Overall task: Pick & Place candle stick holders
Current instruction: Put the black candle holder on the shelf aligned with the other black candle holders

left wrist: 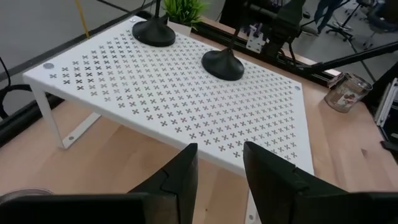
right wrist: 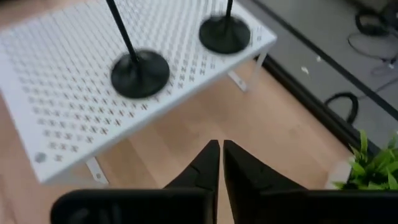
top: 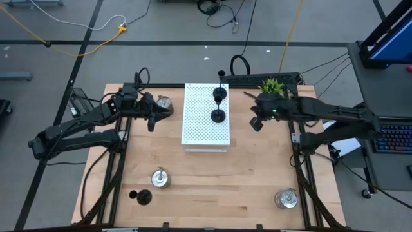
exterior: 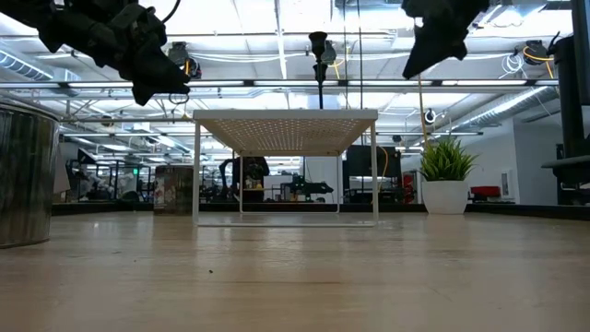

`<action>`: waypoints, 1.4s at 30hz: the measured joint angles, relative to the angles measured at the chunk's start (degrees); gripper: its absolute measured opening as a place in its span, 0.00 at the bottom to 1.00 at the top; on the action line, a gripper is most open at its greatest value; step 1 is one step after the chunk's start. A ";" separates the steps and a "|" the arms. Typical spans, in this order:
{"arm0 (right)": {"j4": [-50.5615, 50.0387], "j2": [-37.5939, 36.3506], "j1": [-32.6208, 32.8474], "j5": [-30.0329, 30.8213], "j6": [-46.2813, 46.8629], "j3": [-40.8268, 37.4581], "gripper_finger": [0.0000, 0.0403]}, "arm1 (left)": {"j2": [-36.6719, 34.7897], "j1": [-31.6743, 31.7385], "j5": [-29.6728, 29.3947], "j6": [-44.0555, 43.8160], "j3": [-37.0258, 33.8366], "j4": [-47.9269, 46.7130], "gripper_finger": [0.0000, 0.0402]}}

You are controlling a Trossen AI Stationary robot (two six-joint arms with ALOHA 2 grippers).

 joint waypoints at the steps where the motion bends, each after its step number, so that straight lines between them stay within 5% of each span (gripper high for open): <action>1: 2.19 -1.66 0.33 -0.03 -0.49 -1.58 0.01 | 0.00 -0.21 -0.47 -0.65 0.00 -0.12 0.33; 9: 21.36 -17.27 2.87 -0.27 -0.38 -17.96 0.01 | 0.00 -3.43 -5.49 -3.20 2.53 -6.53 0.33; 21: 33.77 -33.38 3.17 -0.51 0.12 -32.37 0.00 | 0.00 -8.68 -19.13 -5.76 16.38 -37.58 0.33; 31: 44.31 -38.26 3.17 -3.80 -0.89 -41.44 0.00 | -0.02 -13.31 -19.92 -19.66 20.39 -53.87 0.33; 42: 47.32 -40.95 3.17 -4.90 -1.42 -45.94 0.01 | 0.04 -22.38 -14.28 -42.32 20.39 -63.64 0.33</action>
